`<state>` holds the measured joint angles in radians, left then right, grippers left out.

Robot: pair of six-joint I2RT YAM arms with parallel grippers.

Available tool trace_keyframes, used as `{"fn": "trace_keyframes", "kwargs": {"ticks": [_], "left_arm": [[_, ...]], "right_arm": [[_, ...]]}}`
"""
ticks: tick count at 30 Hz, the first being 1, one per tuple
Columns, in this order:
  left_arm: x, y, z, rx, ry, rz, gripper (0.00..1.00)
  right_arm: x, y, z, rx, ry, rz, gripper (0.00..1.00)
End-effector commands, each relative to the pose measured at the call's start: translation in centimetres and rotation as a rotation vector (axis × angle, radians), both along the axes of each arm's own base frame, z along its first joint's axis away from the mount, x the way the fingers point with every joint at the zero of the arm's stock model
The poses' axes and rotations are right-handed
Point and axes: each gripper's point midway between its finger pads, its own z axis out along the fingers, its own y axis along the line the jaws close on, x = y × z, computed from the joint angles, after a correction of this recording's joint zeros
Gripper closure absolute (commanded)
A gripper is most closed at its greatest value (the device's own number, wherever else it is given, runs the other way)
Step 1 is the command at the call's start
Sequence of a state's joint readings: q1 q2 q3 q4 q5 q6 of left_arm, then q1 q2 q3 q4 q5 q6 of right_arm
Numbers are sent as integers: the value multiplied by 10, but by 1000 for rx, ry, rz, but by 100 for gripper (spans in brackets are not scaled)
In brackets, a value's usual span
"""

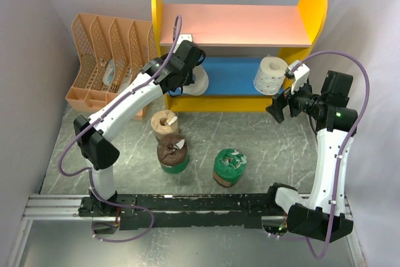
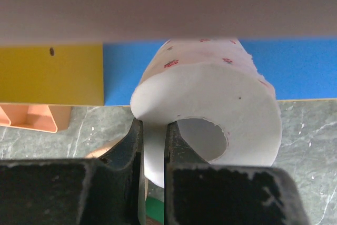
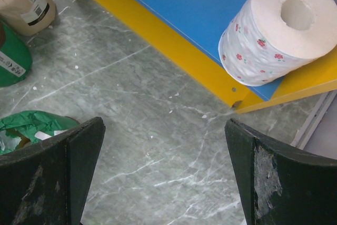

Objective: Place and organize the paper towels onto the shelf

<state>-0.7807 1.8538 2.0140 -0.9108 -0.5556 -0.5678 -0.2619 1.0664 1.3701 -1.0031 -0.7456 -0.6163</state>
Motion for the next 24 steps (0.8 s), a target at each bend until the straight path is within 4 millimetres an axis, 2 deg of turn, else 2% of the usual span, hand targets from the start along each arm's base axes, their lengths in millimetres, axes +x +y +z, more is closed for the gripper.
{"fn": "trace_keyframes", "kwargs": {"ticks": [1,7,16,24], "left_arm": [[12,-7,12,-20,-54,11,93],[13,-10,3,-5,-34,1,93],[14,-12,4,0,-32,-10,91],[12,-14,-8,16,4,-13,89]], "right_arm": [[-2,0,7,-9,-34,6,0],[-3,0,8,-12,-33,8,0],[-2,0,11,-13,-39,9,0],[-1,0,12,-12,-40,13,0]]}}
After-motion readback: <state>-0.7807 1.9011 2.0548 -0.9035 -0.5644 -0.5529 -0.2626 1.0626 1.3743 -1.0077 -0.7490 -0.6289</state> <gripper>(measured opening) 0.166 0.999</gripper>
